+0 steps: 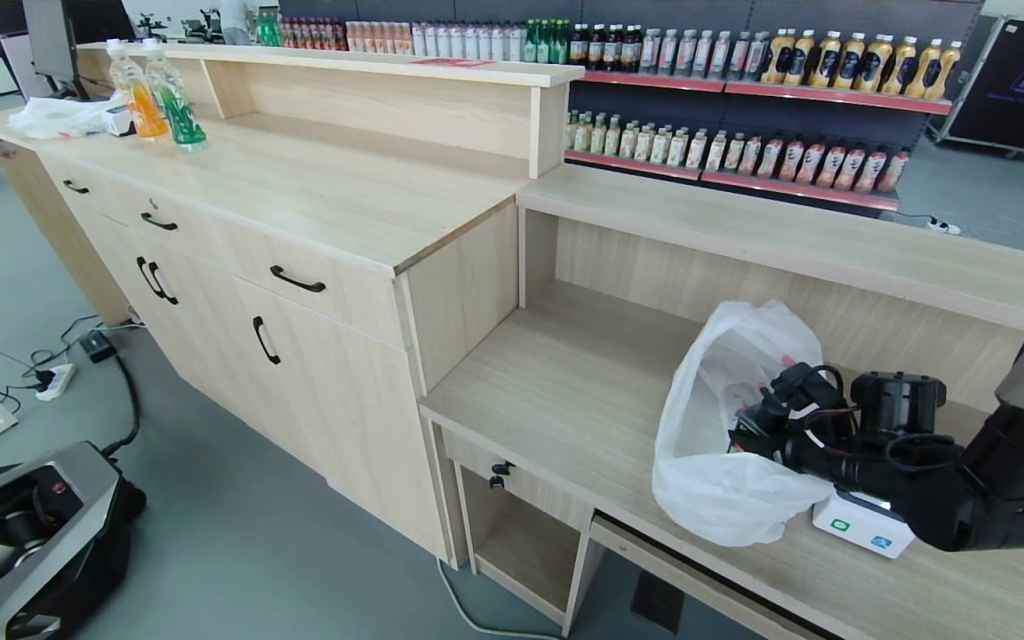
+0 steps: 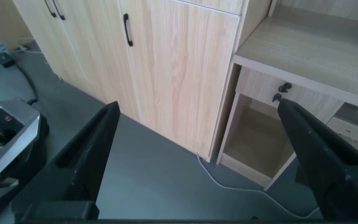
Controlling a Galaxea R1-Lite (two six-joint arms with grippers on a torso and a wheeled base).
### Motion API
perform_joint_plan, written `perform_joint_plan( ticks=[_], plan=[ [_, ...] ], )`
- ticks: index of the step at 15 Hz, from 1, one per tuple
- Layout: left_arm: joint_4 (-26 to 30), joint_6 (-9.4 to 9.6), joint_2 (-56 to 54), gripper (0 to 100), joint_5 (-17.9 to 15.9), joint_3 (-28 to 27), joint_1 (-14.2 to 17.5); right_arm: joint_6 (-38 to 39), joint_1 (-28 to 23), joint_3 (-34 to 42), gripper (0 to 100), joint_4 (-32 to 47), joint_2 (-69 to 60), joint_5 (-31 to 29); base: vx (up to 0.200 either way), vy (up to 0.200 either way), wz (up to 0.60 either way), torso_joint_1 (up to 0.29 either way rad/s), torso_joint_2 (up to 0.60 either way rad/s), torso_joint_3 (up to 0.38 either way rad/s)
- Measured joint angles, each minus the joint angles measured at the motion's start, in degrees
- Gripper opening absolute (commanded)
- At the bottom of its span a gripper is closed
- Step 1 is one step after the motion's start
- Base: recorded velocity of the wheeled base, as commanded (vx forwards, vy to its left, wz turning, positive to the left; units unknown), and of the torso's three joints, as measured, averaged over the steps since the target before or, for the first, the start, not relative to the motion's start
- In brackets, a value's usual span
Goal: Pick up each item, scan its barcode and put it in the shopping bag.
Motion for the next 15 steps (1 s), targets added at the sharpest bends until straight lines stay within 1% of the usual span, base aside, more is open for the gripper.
perform_joint_plan(
  ticks=[7, 9, 10, 15],
  plan=[
    [0.0, 0.0, 0.0, 100, 0.0, 0.0, 0.0, -1.2, -0.3, 0.9, 0, -0.9, 3.4, 0.0, 0.0, 0.0, 0.0, 0.0, 0.0, 0.0],
    [0.0, 0.0, 0.0, 100, 0.0, 0.0, 0.0, -1.5, -0.3, 1.3, 0, -2.5, 4.2, 0.1, 0.0, 0.0, 0.0, 0.0, 0.0, 0.0],
    [0.0, 0.0, 0.0, 100, 0.0, 0.0, 0.0, -1.5, -0.3, 1.4, 100, -2.8, 4.5, 0.1, 0.0, 0.0, 0.0, 0.0, 0.0, 0.0],
    [0.0, 0.0, 0.0, 100, 0.0, 0.0, 0.0, -1.3, -0.3, 2.3, 100, -3.7, 4.9, 0.6, 0.0, 0.0, 0.0, 0.0, 0.0, 0.0]
  ],
)
